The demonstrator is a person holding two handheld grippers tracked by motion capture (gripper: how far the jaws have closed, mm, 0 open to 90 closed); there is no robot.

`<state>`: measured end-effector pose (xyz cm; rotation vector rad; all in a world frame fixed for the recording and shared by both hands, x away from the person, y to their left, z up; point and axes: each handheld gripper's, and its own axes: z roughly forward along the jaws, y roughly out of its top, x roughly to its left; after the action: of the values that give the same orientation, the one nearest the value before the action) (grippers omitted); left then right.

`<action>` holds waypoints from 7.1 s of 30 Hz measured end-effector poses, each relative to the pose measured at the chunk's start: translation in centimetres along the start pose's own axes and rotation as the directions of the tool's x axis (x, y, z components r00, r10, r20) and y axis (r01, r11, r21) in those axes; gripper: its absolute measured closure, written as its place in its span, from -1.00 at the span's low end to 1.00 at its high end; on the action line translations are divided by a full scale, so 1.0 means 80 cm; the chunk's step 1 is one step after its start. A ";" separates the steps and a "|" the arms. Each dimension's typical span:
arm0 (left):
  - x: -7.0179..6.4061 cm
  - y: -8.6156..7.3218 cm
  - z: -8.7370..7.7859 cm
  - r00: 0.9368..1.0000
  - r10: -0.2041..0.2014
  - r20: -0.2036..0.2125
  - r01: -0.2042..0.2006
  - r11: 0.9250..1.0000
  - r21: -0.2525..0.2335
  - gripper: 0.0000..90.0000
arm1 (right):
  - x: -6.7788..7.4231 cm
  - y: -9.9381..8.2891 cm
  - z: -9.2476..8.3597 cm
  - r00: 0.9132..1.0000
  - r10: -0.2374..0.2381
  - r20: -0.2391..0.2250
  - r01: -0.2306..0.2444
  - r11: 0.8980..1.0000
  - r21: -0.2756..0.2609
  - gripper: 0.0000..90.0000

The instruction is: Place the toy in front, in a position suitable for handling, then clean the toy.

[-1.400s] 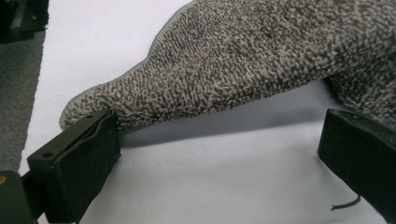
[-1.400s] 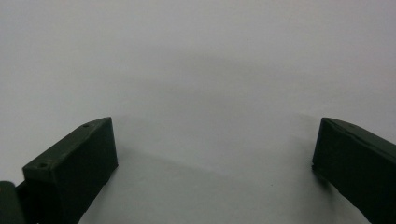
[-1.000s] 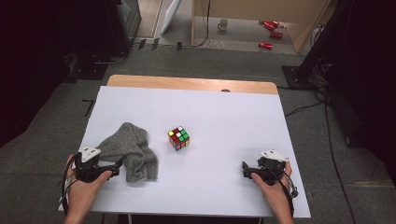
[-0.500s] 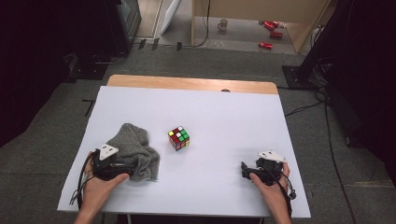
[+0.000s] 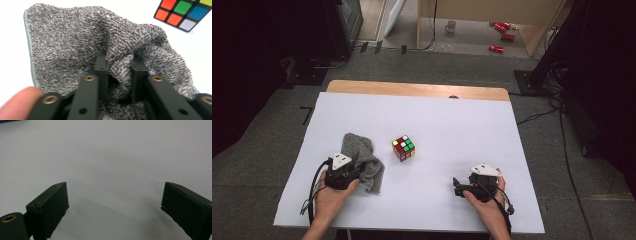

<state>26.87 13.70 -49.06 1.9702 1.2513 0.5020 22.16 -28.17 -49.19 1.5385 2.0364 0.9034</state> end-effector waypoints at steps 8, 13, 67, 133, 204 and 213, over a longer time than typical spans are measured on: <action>-0.012 0.011 -0.020 0.997 0.043 0.062 -0.039 0.996 -0.077 0.83 | 0.022 0.008 -0.008 0.998 -0.019 -0.063 0.017 0.999 -0.040 -0.83; -0.026 0.023 -0.032 0.993 0.075 0.094 -0.064 0.991 -0.117 0.83 | 0.030 0.014 -0.014 0.994 -0.021 -0.104 0.015 0.998 -0.059 -0.83; -0.126 0.046 -0.031 0.944 0.166 0.285 -0.105 0.971 -0.216 -0.28 | 0.016 0.041 -0.059 0.980 0.046 -0.196 -0.107 0.944 -0.311 1.00; -0.091 0.043 0.056 0.913 0.295 0.283 -0.262 0.954 -0.148 -0.23 | -0.021 0.014 -0.025 0.995 0.095 -0.044 -0.101 0.978 -0.182 -0.53; -0.075 0.011 0.024 0.928 0.206 0.309 -0.190 0.978 -0.083 -0.91 | 0.012 0.028 -0.043 0.996 0.094 -0.002 -0.093 0.977 -0.194 -0.88; -0.083 0.012 0.027 0.926 0.205 0.317 -0.194 0.979 -0.066 -0.91 | 0.018 0.046 -0.029 0.995 0.098 0.018 -0.092 0.976 -0.197 -0.95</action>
<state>25.91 6.70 -49.36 2.0625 0.8385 0.2793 22.63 -26.70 -44.88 1.5411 1.8076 1.0781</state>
